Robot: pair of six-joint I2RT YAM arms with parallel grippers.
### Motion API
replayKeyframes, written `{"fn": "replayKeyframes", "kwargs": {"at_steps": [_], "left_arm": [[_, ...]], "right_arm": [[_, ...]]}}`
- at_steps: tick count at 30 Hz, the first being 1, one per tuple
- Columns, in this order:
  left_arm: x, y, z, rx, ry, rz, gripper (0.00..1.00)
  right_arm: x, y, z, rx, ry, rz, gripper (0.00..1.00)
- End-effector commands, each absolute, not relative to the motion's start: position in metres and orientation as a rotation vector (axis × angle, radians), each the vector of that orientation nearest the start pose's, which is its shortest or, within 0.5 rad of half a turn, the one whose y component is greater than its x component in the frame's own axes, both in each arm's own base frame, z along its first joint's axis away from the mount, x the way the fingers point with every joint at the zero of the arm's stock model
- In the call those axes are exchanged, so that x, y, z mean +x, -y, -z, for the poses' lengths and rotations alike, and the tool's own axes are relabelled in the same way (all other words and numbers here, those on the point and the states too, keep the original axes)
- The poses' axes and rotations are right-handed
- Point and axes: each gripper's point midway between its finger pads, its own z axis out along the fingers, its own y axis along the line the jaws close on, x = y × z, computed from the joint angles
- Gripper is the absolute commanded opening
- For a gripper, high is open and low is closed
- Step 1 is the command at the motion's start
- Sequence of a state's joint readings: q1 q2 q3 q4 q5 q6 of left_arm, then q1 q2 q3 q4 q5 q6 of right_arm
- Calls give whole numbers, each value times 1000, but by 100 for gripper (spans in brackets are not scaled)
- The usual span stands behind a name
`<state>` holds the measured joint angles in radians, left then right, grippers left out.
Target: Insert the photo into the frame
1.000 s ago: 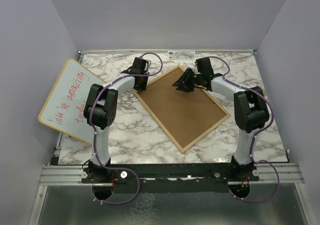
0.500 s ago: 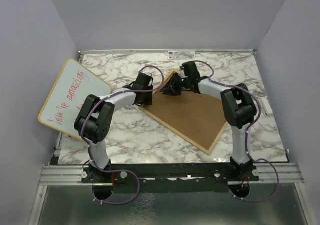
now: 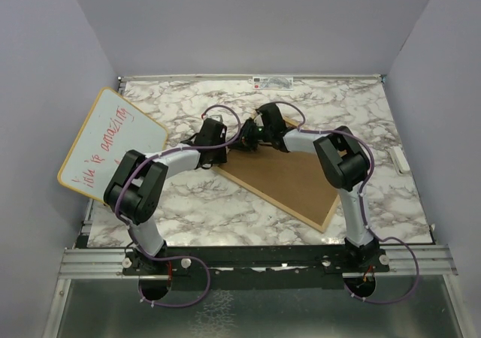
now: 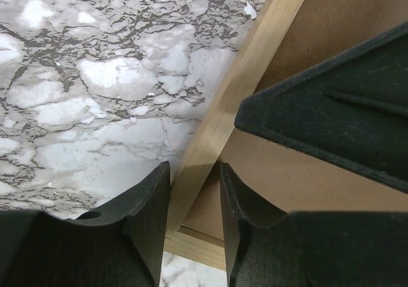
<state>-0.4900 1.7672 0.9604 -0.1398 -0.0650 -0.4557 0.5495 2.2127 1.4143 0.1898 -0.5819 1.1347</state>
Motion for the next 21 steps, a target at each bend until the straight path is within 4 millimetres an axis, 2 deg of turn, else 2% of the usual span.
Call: {"fn": "replayKeyframes", "kwargs": {"at_steps": [1,10,16,21], "left_arm": [[196,148,78,14,-3136,119,35],[193,143,85,22,-3157,82,33],[191,142,87,24,-3164,73,32],[191,142,87,24,-3164,69,31]], "right_arm": [[396,-395,-44,380,-2505,-1472,20],[394,-388,-11,370,-2583,-1365,19],[391,-383,1,377,-2609,-1313,17],[393,-371,12,420,-2652,-1176,19]]}}
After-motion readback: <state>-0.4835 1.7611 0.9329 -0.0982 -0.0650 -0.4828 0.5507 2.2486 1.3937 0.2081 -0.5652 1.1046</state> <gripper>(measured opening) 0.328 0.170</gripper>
